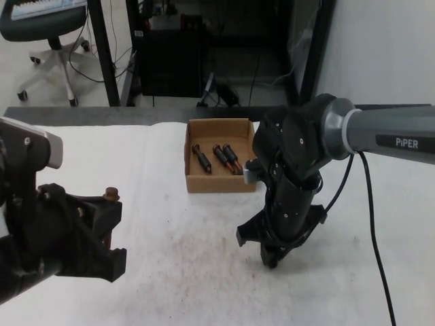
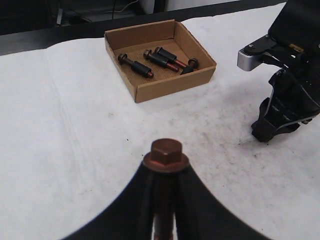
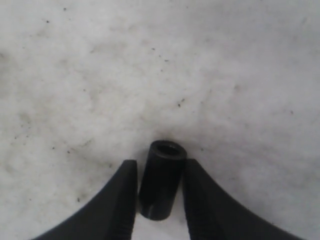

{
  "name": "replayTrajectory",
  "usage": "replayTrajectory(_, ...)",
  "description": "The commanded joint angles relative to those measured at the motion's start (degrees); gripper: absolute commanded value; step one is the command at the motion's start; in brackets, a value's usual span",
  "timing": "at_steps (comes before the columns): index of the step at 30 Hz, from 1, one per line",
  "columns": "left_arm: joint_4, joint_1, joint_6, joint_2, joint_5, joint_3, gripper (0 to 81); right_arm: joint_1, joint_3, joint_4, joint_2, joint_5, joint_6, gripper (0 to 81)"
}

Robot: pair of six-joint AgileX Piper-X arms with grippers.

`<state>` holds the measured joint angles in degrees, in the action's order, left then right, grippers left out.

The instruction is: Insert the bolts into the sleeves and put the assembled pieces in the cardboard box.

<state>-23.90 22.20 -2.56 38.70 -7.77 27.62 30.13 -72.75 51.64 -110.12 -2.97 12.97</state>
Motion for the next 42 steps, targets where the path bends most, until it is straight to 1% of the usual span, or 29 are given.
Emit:
replayTrajectory(1, 0.62, -0.09, 0.0, -0.58, -0.06, 0.18, 0.3, -0.01, -0.06, -0.33, 0.08, -0.33, -5.25, 30.0)
replayTrajectory(3, 0.62, -0.09, 0.0, -0.58, -0.06, 0.18, 0.3, -0.01, -0.06, -0.33, 0.08, -0.33, -7.8, 30.0)
replayTrajectory(11, 0.62, -0.09, 0.0, -0.58, -0.06, 0.18, 0.3, -0.01, -0.06, -0.33, 0.08, -0.33, -8.26, 30.3)
replayTrajectory(15, 0.62, -0.09, 0.0, -0.58, -0.06, 0.18, 0.3, -0.01, -0.06, -0.33, 0.08, -0.33, -12.54, 30.3)
replayTrajectory(21, 0.62, -0.09, 0.0, -0.58, -0.06, 0.18, 0.3, -0.01, -0.06, -0.33, 0.08, -0.33, -20.96, 30.3)
replayTrajectory(23, 0.62, -0.09, 0.0, -0.58, -0.06, 0.18, 0.3, -0.01, -0.06, -0.33, 0.08, -0.07, -25.13, 30.3)
replayTrajectory(27, 0.62, -0.09, 0.0, -0.58, -0.06, 0.18, 0.3, -0.01, -0.06, -0.33, 0.08, 1.83, -35.97, 30.3)
replayTrajectory(32, 0.13, -0.09, 0.0, -0.58, -0.06, 0.18, 0.3, -0.01, -0.06, -0.49, 0.08, 1.82, -52.12, 30.3)
replayTrajectory(34, -0.42, -0.09, 0.0, -0.58, -0.06, 0.18, 0.3, -0.01, -0.06, -1.51, 0.08, 1.82, -56.99, 30.3)
replayTrajectory(36, -1.17, -0.09, 0.0, -0.58, -0.06, 0.18, 0.3, -0.01, -0.06, -3.05, 0.08, 1.82, -59.25, 30.3)
replayTrajectory(42, -1.74, -0.09, 0.0, -0.58, -0.06, 0.18, 0.3, -0.01, -0.06, -5.49, 0.08, 1.82, -59.1, 29.5)
